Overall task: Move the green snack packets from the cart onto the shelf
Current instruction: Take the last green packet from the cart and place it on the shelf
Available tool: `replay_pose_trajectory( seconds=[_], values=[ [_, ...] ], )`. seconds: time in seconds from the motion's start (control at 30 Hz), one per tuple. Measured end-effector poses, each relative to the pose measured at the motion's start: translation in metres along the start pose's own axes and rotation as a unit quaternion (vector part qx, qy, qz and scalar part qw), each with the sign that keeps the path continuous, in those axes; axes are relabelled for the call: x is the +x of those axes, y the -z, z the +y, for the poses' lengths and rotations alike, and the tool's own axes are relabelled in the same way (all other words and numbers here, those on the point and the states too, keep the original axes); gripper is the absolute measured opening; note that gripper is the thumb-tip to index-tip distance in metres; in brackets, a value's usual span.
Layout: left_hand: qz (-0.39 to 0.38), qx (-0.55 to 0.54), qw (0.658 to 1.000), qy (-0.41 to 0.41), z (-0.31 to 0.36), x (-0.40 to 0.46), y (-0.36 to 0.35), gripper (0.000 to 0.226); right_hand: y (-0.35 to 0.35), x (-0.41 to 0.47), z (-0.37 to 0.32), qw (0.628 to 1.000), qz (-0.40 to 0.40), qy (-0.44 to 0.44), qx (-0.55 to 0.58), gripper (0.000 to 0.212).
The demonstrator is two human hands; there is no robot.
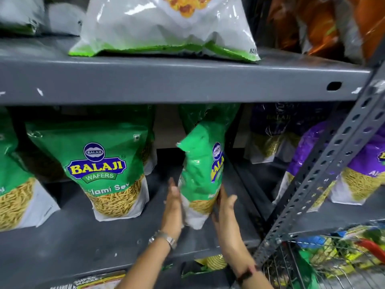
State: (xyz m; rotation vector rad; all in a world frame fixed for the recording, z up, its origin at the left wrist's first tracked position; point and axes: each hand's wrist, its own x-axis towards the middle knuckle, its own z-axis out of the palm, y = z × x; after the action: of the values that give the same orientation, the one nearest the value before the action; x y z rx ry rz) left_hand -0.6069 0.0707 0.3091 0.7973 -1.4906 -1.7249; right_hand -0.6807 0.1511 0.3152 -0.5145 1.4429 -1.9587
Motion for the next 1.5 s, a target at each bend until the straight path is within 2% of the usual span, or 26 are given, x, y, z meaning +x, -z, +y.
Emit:
replay_pose_trajectory(
  seconds=[0.03,0.07,0.13,0.17,0.27,0.3,0.37,0.43,0.57,0.63,0.7,0.77,0.87,0.97,1.13,1.27,1.3,1.37,1.43,1.5],
  values=[
    [0.026,-0.004,1.000,-0.012,-0.003,0.004,0.010,0.052,0.004,0.001,0.000,1.000,0.012,-0.006,-0.006,0.112],
    [0.066,-0.005,0.997,-0.029,-0.008,0.001,0.017,0.052,0.006,0.004,-0.003,0.999,0.034,-0.019,0.001,0.110],
    [0.134,-0.004,0.989,-0.055,-0.017,-0.022,0.019,0.065,0.009,0.005,-0.009,0.996,0.086,-0.003,0.007,0.084],
    [0.138,-0.007,0.989,-0.061,-0.022,-0.035,0.015,0.068,0.009,0.004,-0.009,0.995,0.095,0.011,-0.006,0.071],
    [0.067,0.001,0.995,-0.070,-0.021,-0.052,-0.002,0.071,0.003,0.005,-0.009,0.997,0.034,0.015,-0.064,0.058],
    [0.039,-0.001,0.996,-0.075,-0.017,-0.046,-0.004,0.079,0.000,0.003,-0.006,0.997,0.005,0.018,-0.078,0.059],
    [0.005,-0.001,0.997,-0.077,-0.008,-0.028,-0.003,0.100,-0.003,-0.004,0.006,0.994,-0.026,0.065,-0.086,0.077],
    [-0.018,0.008,0.997,-0.072,-0.002,-0.014,0.005,0.110,-0.003,-0.017,0.018,0.991,-0.003,0.092,-0.102,0.083],
    [-0.020,0.034,0.999,-0.035,-0.009,-0.008,0.023,0.121,0.022,-0.021,0.027,0.982,0.075,0.083,-0.154,0.048],
    [-0.054,0.065,0.996,-0.035,-0.014,-0.006,0.029,0.121,0.040,-0.008,0.024,0.983,0.043,0.071,-0.163,0.059],
    [-0.097,0.103,0.989,-0.032,-0.017,-0.001,0.034,0.115,0.051,0.004,0.024,0.975,-0.045,0.039,-0.213,0.081],
    [-0.115,0.132,0.984,-0.039,-0.020,0.004,0.036,0.088,0.054,0.012,0.027,0.958,-0.108,0.018,-0.263,0.088],
    [-0.089,0.154,0.983,-0.052,-0.028,0.007,0.030,0.073,0.061,0.018,0.030,0.955,-0.073,0.019,-0.287,0.071],
    [-0.078,0.139,0.986,-0.058,-0.030,0.004,0.011,0.068,0.078,0.017,0.026,0.956,-0.043,0.029,-0.289,0.076],
    [-0.042,0.122,0.989,-0.066,-0.037,-0.004,-0.022,0.072,0.096,0.013,0.015,0.963,-0.029,0.039,-0.264,0.074],
    [-0.058,0.124,0.988,-0.069,-0.037,-0.005,-0.028,0.075,0.094,0.007,0.013,0.963,-0.028,0.027,-0.266,0.076],
    [-0.058,0.121,0.988,-0.071,-0.037,-0.006,-0.027,0.078,0.091,0.003,0.015,0.962,-0.013,0.030,-0.270,0.078],
    [-0.022,0.128,0.988,-0.079,-0.037,-0.013,-0.018,0.082,0.082,-0.010,0.023,0.957,0.073,0.045,-0.276,0.076],
    [0.049,0.142,0.982,-0.112,-0.037,-0.023,0.005,0.074,0.066,-0.028,0.037,0.939,0.181,0.078,-0.281,0.062],
    [0.114,0.154,0.969,-0.154,-0.038,-0.035,0.041,0.065,0.042,-0.048,0.052,0.916,0.213,0.111,-0.321,0.041]
  ],
)
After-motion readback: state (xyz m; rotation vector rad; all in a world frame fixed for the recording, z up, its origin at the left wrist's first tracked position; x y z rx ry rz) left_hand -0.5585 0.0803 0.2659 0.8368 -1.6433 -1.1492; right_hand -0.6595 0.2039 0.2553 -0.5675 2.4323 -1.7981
